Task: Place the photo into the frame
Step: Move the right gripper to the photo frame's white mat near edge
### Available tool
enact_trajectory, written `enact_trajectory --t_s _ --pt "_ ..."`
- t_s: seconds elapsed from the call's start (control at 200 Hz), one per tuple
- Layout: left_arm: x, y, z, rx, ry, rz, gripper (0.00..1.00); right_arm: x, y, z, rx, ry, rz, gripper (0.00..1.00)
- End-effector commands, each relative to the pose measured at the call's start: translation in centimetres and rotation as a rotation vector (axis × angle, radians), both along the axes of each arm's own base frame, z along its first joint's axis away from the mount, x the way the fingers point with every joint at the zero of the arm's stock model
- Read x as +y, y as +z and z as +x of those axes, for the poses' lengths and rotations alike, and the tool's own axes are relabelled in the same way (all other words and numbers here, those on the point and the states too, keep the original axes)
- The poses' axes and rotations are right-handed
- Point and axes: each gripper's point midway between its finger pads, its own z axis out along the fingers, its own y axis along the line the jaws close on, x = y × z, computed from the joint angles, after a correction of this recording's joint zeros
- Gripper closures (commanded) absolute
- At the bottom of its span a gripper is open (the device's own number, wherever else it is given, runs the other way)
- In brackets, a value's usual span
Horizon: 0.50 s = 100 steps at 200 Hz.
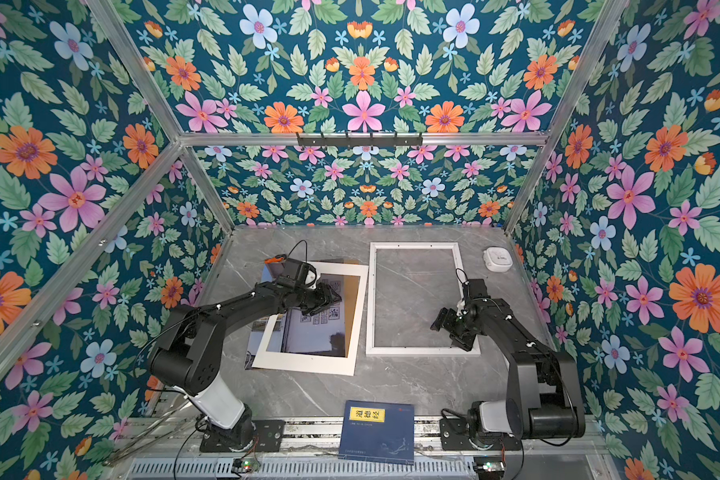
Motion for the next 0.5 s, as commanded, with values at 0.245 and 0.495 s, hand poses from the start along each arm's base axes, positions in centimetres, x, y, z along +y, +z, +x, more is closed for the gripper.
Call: enact_trajectory --t_s 0.245,0.495 --pt "-0.1 0.3 0.4 -0.014 0.006 -0.002 0.44 -0.5 -0.2 0.2 -0.003 -0.010 -0.033 0.19" --pt "0.4 0.4 0.2 -0.015 -0.005 0.032 0.43 0.4 3.7 1.5 -0.128 0.038 0.013 0.19"
